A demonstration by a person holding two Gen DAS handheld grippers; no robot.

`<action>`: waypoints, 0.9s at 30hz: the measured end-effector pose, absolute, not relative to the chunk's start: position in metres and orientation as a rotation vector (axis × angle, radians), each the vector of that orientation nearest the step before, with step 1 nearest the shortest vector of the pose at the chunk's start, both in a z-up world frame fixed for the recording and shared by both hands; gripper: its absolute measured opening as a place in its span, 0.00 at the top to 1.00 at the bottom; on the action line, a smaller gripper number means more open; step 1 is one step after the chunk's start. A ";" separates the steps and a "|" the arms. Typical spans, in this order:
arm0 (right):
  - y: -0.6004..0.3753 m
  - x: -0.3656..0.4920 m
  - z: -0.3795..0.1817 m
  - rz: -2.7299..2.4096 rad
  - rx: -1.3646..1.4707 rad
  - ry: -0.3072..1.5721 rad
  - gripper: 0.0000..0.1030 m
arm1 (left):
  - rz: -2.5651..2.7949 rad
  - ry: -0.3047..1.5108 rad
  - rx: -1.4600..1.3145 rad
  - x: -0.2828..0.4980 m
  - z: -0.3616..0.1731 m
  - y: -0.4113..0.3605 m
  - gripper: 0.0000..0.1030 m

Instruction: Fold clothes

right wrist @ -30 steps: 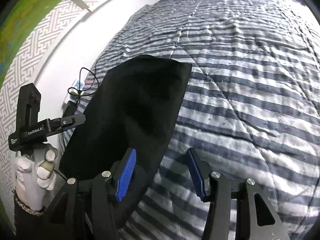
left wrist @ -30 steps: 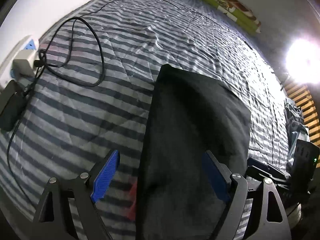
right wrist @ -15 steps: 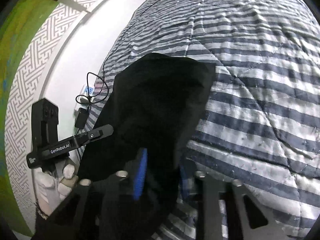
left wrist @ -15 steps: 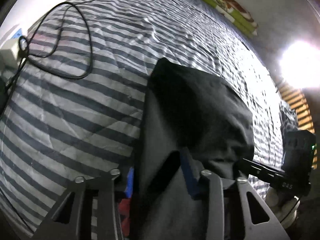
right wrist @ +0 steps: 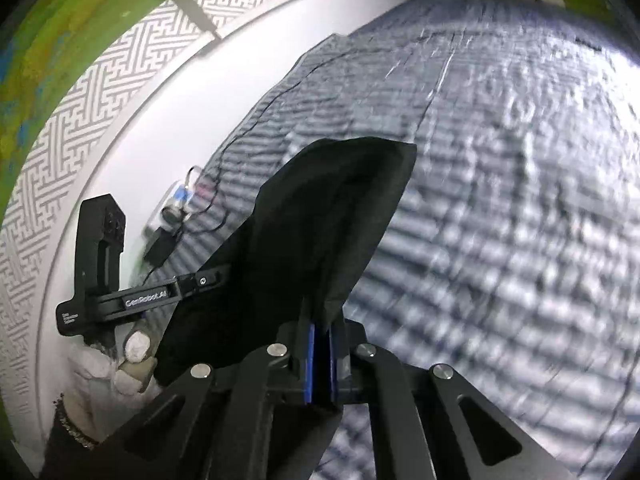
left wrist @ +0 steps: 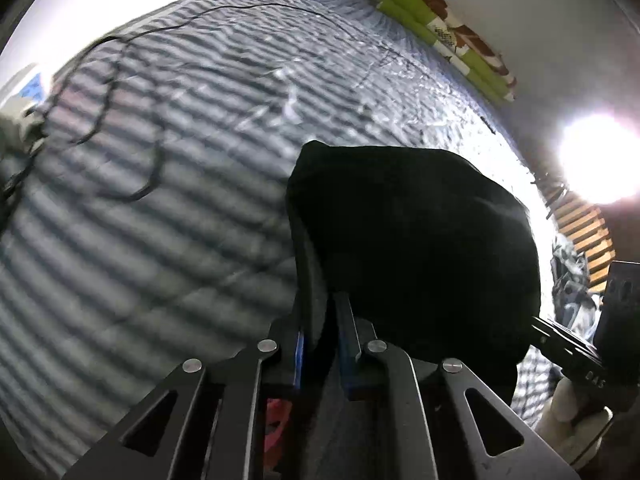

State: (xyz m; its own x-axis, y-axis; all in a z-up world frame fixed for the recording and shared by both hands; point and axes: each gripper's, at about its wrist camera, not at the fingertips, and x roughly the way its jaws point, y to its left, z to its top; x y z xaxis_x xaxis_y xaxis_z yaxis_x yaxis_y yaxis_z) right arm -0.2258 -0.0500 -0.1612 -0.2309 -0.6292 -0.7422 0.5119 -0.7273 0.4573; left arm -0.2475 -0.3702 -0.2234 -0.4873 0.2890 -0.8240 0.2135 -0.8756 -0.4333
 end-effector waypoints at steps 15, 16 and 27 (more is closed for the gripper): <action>-0.014 -0.416 -0.151 -2.254 1.150 -0.123 0.96 | 2.631 -0.727 -1.488 -0.460 -0.218 -0.312 0.89; -0.013 -0.428 -0.153 -2.263 1.142 -0.141 0.96 | 2.640 -0.712 -1.492 -0.476 -0.220 -0.309 0.89; 0.002 -0.504 -0.187 -2.292 1.297 -0.121 0.84 | 2.681 -0.581 -1.557 -0.563 -0.230 -0.292 0.80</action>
State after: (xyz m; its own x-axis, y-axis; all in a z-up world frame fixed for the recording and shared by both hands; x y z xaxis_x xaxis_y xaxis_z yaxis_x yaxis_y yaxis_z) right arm -0.5043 0.0018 -0.1871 -0.4211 -0.4633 -0.7798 0.3788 -0.8710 0.3129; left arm -0.5625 -0.2925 -0.2302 -0.5124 0.1709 -0.8416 0.1925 -0.9322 -0.3065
